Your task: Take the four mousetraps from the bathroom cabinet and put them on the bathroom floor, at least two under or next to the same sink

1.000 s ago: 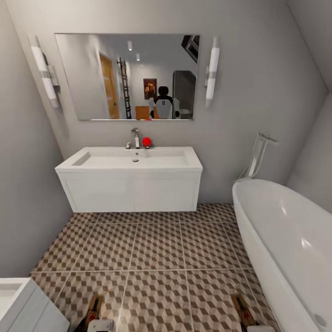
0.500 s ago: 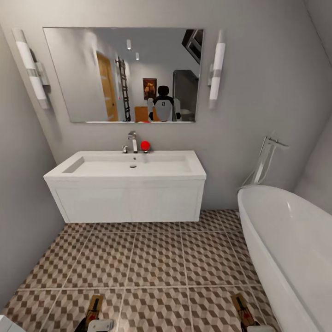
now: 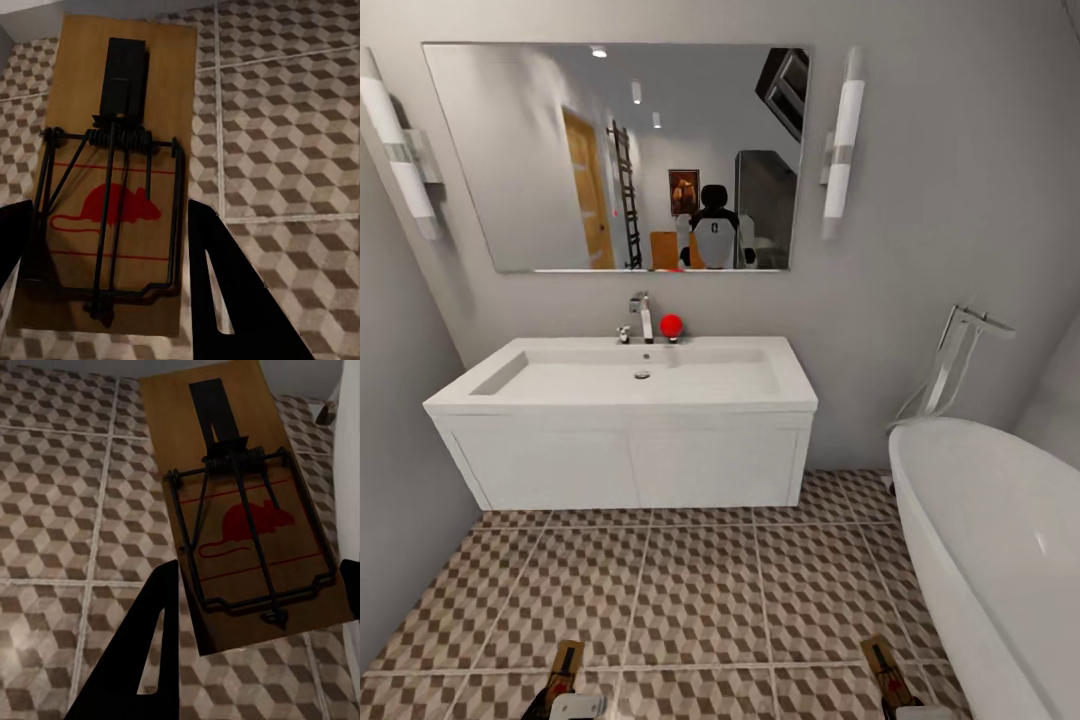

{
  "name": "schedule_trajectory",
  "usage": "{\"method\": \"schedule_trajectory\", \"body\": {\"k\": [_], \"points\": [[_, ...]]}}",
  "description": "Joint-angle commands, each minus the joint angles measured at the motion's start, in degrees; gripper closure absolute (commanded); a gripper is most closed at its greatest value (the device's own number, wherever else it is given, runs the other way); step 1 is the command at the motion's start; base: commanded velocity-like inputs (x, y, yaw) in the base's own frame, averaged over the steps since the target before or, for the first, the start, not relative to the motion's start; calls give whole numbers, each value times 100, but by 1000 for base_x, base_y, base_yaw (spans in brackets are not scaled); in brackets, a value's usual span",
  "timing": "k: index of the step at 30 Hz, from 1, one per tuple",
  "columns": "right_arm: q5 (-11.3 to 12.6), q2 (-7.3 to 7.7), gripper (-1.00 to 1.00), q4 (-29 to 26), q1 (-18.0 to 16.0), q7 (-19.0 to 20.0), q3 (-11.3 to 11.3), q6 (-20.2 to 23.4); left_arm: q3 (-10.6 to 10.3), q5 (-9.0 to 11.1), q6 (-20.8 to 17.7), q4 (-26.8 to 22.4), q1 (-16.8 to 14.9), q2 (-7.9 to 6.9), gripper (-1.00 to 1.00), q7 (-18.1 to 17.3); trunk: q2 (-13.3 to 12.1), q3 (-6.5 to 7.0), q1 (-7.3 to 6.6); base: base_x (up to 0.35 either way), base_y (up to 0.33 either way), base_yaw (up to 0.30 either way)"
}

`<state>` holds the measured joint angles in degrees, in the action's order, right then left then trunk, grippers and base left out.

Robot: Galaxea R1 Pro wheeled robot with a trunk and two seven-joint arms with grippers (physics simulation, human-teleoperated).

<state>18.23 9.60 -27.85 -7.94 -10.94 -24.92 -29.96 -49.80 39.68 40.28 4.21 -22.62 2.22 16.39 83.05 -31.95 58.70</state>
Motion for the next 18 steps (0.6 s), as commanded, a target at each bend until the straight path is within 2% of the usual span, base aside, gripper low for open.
{"method": "schedule_trajectory", "body": {"k": [1,9,18], "points": [[40,7,100,-2,-5,-31,-48,-18,-35,-48,6,19,-6,7,100,75,3,-6,3,332,0,0],[40,7,100,-2,-5,-31,-48,-18,-31,-48,6,19,-6,7,100,75,3,-6,3,313,0,0],[40,7,100,-2,-5,-31,-53,-18,-34,-48,13,19,-6,7,100,73,3,-6,3,45,0,0]]}}
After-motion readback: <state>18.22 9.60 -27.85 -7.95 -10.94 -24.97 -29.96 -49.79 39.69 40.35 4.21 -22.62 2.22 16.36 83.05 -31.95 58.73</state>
